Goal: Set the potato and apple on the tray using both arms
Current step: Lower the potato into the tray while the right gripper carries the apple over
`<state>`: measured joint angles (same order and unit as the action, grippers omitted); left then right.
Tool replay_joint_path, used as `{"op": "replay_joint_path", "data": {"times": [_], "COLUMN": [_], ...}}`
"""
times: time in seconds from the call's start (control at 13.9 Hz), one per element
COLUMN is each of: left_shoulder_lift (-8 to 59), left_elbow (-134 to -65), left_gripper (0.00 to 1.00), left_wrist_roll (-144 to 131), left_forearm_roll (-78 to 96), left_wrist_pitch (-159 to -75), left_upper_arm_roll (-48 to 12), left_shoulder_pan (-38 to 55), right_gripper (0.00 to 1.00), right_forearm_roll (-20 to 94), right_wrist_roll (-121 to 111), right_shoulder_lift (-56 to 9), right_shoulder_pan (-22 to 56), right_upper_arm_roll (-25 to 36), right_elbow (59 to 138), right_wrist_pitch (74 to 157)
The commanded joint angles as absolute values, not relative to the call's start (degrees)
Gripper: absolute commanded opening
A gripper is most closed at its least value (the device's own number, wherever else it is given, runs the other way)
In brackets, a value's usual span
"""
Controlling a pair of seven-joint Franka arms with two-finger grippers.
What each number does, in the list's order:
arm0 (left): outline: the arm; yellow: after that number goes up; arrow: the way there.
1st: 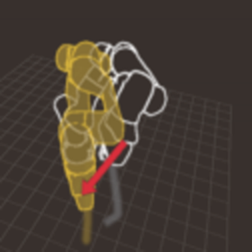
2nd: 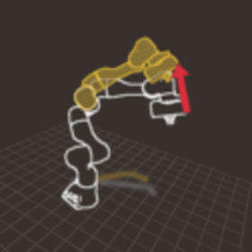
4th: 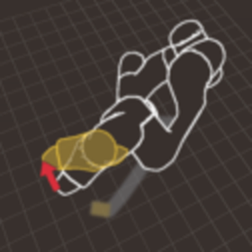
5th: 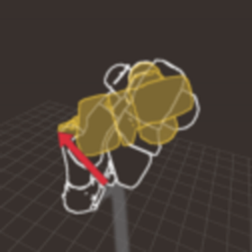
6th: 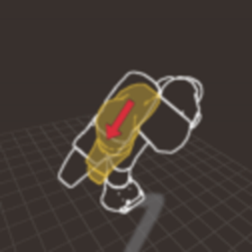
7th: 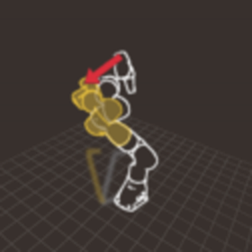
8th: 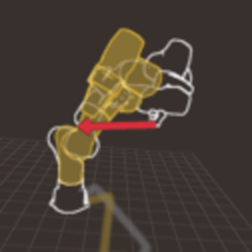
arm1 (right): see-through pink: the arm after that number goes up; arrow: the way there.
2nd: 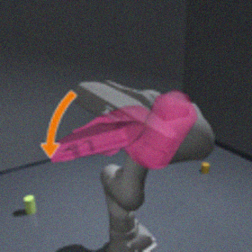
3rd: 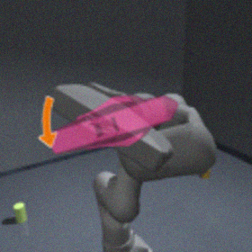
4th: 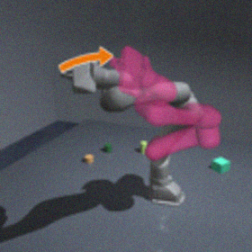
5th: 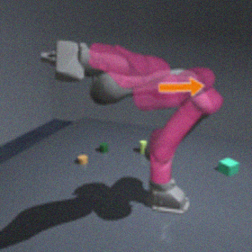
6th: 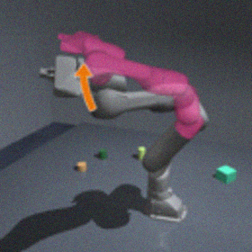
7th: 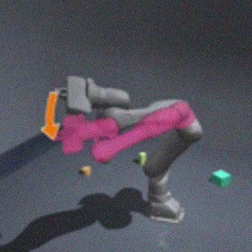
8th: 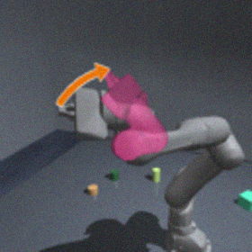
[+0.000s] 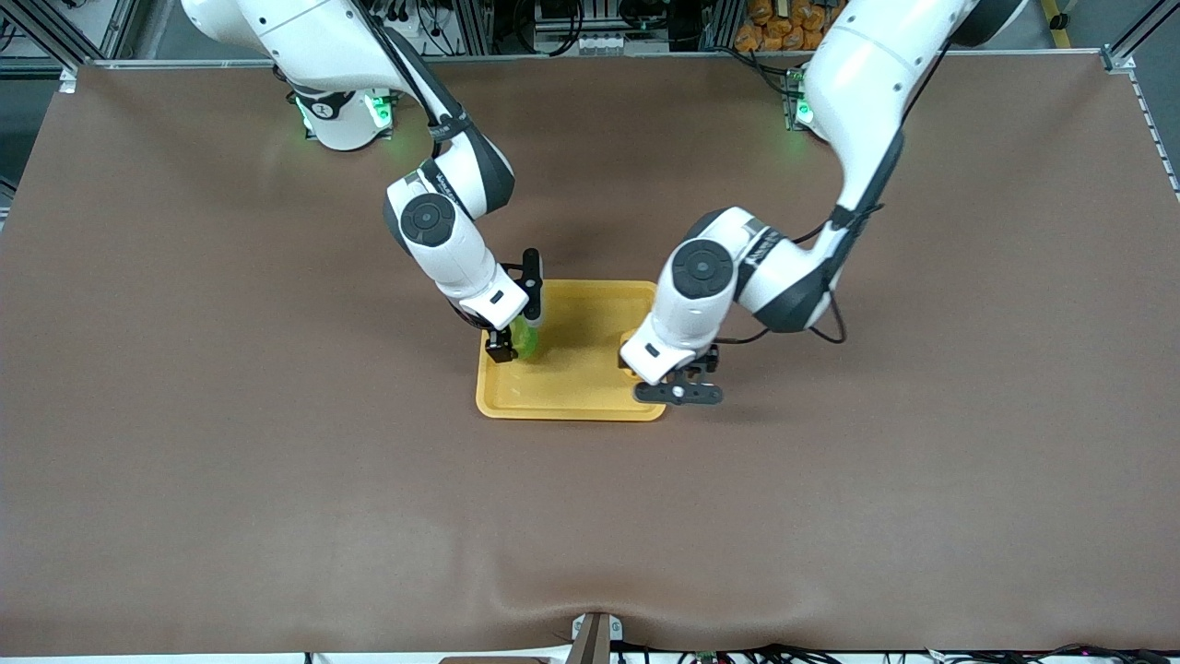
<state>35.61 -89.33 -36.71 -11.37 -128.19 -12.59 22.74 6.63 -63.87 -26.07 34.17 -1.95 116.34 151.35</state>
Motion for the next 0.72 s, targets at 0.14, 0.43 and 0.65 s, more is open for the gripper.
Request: {"op": "replay_joint_path", "data": {"times": [0.14,0.43,0.65], "left_shoulder_lift": [29.98,27.17,24.44], "left_elbow": [-90.26,-90.44,-90.35], "left_gripper": [1.0,1.0,1.0], "left_wrist_roll": [-31.04,-29.88,-28.92], "left_forearm_roll": [-12.57,-12.57,-12.57], "left_wrist_pitch": [-121.74,-119.88,-117.17], "left_upper_arm_roll": [-12.92,-12.92,-12.92], "left_shoulder_pan": [19.08,15.83,13.81], "right_gripper": [0.0,0.0,0.0], "right_forearm_roll": [6.06,5.98,5.98], "right_wrist_roll": [-64.86,-66.52,-67.94], "right_shoulder_lift": [-25.66,-25.66,-25.66], "right_shoulder_pan": [35.68,35.16,34.98], "right_upper_arm_roll": [-1.58,-1.49,-1.41], "right_elbow": [118.38,119.97,120.06], "right_wrist_pitch": [156.44,156.36,156.44]}}
